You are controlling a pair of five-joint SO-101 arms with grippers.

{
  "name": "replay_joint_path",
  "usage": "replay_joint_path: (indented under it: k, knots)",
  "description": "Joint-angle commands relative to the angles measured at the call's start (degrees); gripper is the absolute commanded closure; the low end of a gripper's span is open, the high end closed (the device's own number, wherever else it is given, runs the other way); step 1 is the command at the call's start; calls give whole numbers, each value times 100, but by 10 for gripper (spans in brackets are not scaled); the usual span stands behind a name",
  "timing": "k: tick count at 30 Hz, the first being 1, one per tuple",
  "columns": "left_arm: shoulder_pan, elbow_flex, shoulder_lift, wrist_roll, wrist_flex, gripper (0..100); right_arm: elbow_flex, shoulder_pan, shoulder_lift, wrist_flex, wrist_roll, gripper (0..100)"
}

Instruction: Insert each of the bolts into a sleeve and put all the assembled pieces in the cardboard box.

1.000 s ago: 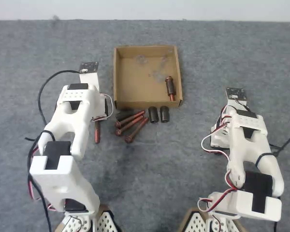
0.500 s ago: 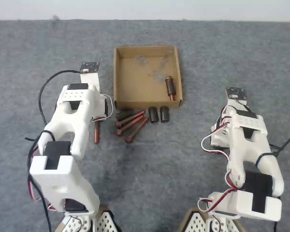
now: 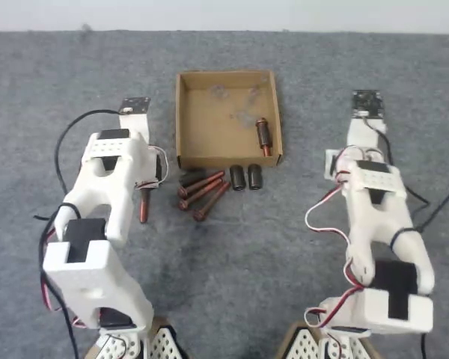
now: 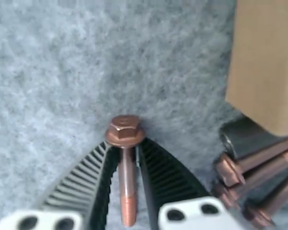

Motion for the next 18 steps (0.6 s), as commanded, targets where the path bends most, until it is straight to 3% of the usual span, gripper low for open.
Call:
replay_joint_path:
  k: [1, 12, 18]
  knots:
    - [-62, -127, -79, -97, 62, 989, -35, -268, 48, -1112, 62, 991]
    - [-62, -127, -79, -97, 53, 989, 519, -629, 1130, -6088, 62, 991]
    - [-35, -127, -79, -97, 35, 989, 905, -884, 1560, -7662, 70, 991]
